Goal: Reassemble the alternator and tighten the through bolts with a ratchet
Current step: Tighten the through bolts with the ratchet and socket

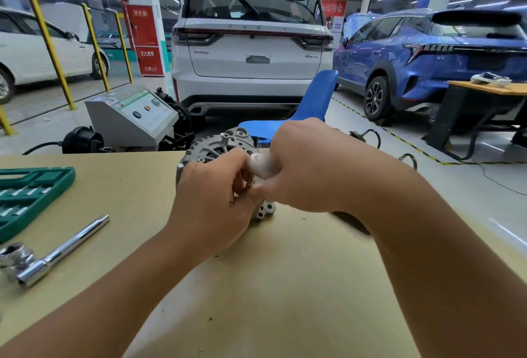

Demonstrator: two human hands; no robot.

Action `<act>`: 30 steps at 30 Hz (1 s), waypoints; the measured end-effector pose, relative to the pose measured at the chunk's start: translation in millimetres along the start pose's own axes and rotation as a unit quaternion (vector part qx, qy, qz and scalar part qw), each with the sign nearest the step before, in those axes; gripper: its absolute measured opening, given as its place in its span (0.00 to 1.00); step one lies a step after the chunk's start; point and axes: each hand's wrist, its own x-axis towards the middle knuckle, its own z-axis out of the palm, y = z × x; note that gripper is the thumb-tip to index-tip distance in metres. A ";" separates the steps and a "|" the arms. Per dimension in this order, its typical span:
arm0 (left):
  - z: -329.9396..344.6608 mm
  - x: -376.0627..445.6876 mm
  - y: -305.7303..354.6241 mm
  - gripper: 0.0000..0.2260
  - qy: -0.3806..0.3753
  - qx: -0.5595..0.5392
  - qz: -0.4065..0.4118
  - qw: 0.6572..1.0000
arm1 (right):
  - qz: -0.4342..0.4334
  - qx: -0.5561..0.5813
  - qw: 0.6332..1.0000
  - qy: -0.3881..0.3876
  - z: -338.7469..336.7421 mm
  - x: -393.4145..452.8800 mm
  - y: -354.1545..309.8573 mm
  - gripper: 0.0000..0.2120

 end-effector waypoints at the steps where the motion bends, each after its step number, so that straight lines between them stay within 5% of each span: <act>1: -0.4 0.5 -0.3 0.16 0.007 0.006 0.005 1.000 | 0.000 0.016 0.999 -0.029 -2.9 -1.1 0.3 0.12; 6: -10.4 -0.2 -7.8 0.06 -0.060 -0.029 0.020 0.998 | -0.015 0.042 0.998 -0.040 -4.8 -0.8 3.3 0.01; 8: -11.7 -0.5 -8.6 0.05 -0.068 -0.036 0.018 0.997 | -0.013 0.003 1.000 0.009 -2.1 -0.8 2.4 0.08; 10: -9.4 0.2 -6.5 0.10 -0.044 -0.040 0.011 0.998 | -0.011 -0.005 0.999 0.030 -1.7 -0.2 1.6 0.05; 14: -5.7 0.3 -1.4 0.14 -0.021 -0.014 0.005 1.000 | 0.007 0.060 0.996 -0.072 -8.1 -4.0 -1.4 0.15; 17: -8.7 0.4 -4.0 0.05 -0.054 -0.017 0.008 0.998 | -0.004 0.046 0.998 -0.031 -5.1 -2.2 -2.1 0.09; 19: -11.2 0.8 -6.6 0.08 -0.071 -0.026 0.004 0.997 | -0.013 0.014 1.000 0.004 -2.2 -1.1 -2.4 0.02; 22: -11.3 0.3 -6.6 0.09 -0.052 -0.022 0.007 0.998 | -0.009 0.008 0.999 0.031 -1.7 -1.5 -1.2 0.04; 26: -8.3 -0.1 -7.8 0.13 -0.051 -0.016 0.006 0.999 | -0.006 0.050 0.996 -0.073 -5.1 -3.2 -2.8 0.17; 30: -13.4 2.6 -11.5 0.07 -0.077 -0.046 0.027 0.996 | -0.013 0.034 0.999 -0.019 -2.2 -3.0 -4.1 0.10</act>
